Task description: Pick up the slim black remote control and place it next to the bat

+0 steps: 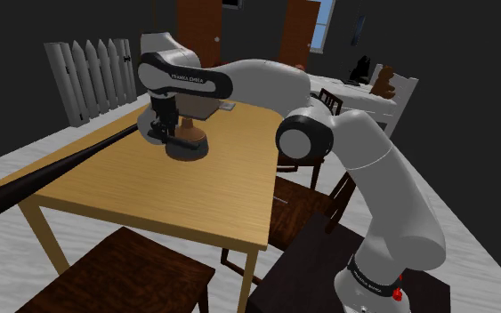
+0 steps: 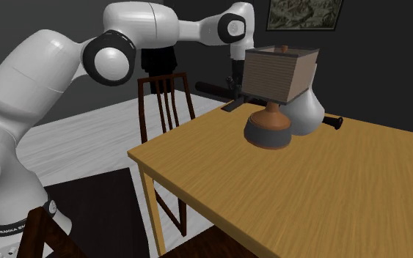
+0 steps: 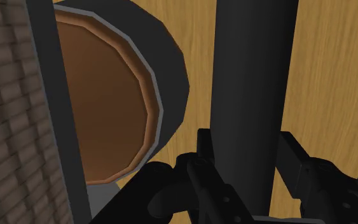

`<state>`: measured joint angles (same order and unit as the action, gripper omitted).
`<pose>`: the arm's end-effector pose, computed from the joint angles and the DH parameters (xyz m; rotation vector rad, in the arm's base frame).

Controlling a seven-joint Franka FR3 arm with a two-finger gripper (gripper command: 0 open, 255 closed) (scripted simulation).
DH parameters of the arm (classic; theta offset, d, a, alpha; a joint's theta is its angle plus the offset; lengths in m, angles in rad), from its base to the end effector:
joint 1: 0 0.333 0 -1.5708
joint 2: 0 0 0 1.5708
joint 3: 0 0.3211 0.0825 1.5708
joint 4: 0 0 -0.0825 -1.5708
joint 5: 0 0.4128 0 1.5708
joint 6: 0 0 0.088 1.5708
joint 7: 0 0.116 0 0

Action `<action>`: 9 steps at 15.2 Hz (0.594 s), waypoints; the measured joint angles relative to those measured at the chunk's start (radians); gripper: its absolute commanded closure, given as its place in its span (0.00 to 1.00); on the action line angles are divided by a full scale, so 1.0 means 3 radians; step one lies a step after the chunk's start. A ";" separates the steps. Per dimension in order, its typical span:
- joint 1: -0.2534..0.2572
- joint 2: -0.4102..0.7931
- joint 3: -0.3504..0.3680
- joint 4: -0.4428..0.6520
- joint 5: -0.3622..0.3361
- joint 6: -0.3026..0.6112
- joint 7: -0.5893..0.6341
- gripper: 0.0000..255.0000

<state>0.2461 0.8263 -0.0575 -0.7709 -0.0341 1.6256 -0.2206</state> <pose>0.7808 0.1652 0.4488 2.9943 0.6534 0.0440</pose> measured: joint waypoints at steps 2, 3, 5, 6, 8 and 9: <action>0.0007 0.0003 0.0002 -0.0072 -0.0001 0.0079 0.0010 1.00; 0.0007 0.0016 0.0003 -0.0086 -0.0001 0.0108 0.0012 1.00; 0.0015 -0.0003 0.0004 -0.0218 -0.0004 0.0219 0.0025 1.00; 0.0021 -0.0026 0.0005 -0.0303 -0.0005 0.0282 0.0032 1.00; 0.0022 -0.0031 0.0006 -0.0396 -0.0007 0.0371 0.0038 1.00; 0.0020 -0.0073 0.0005 -0.0511 -0.0008 0.0444 0.0036 1.00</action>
<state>0.2522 0.8045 -0.0560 -0.9242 -0.0364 1.7587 -0.2098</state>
